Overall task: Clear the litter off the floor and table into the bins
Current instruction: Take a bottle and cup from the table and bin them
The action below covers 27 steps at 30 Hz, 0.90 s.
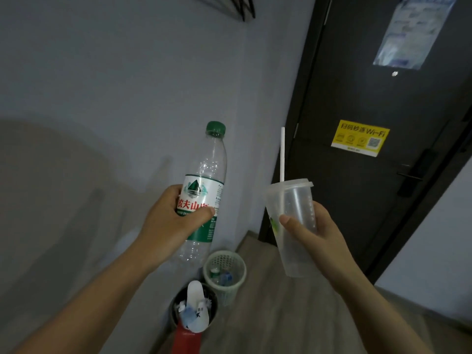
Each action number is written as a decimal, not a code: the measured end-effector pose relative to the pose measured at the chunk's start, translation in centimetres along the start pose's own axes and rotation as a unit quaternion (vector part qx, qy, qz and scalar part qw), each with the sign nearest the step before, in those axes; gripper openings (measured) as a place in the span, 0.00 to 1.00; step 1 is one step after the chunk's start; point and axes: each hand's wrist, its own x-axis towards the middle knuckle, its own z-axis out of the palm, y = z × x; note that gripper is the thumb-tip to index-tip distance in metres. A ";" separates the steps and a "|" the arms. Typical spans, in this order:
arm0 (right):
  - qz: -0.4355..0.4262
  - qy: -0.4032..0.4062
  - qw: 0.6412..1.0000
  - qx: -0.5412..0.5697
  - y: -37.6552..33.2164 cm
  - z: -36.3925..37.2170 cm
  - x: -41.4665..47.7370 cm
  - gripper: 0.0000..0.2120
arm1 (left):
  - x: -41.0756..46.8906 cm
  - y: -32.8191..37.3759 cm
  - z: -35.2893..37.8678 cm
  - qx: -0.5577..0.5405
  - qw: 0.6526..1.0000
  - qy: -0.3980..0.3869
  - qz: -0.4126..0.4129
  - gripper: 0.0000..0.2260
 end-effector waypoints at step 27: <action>0.251 -0.229 0.939 -0.054 33.0 10.6 29.4 0.17 | 21.0 -27.7 12.9 0.128 0.939 0.101 -0.302 0.16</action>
